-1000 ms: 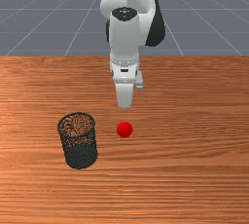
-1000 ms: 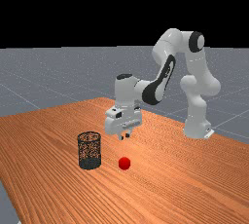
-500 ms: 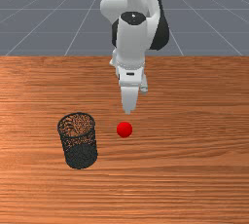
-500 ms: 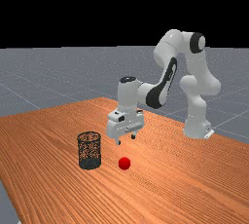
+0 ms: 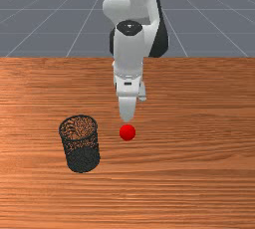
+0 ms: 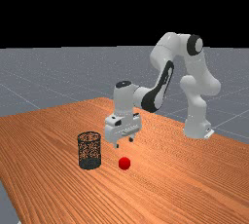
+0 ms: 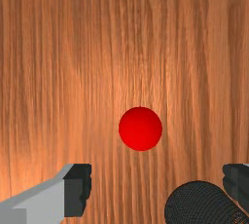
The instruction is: Put the ball into the container
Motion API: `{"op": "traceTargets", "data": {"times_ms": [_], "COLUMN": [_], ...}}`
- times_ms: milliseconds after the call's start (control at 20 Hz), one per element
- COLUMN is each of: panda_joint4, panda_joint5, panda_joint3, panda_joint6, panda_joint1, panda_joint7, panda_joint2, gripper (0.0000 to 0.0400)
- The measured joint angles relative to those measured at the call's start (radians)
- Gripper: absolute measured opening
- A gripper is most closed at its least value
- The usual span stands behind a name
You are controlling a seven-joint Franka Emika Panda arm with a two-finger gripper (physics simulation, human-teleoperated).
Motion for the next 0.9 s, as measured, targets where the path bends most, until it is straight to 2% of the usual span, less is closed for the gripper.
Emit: {"op": "traceTargets", "data": {"times_ms": [900], "panda_joint4": [0.066], "panda_joint5": [0.0], "panda_joint3": [0.0], "panda_joint6": [0.09], "panda_joint1": [-0.001], "panda_joint7": [0.003], "panda_joint2": [0.208], "gripper": [0.04]}}
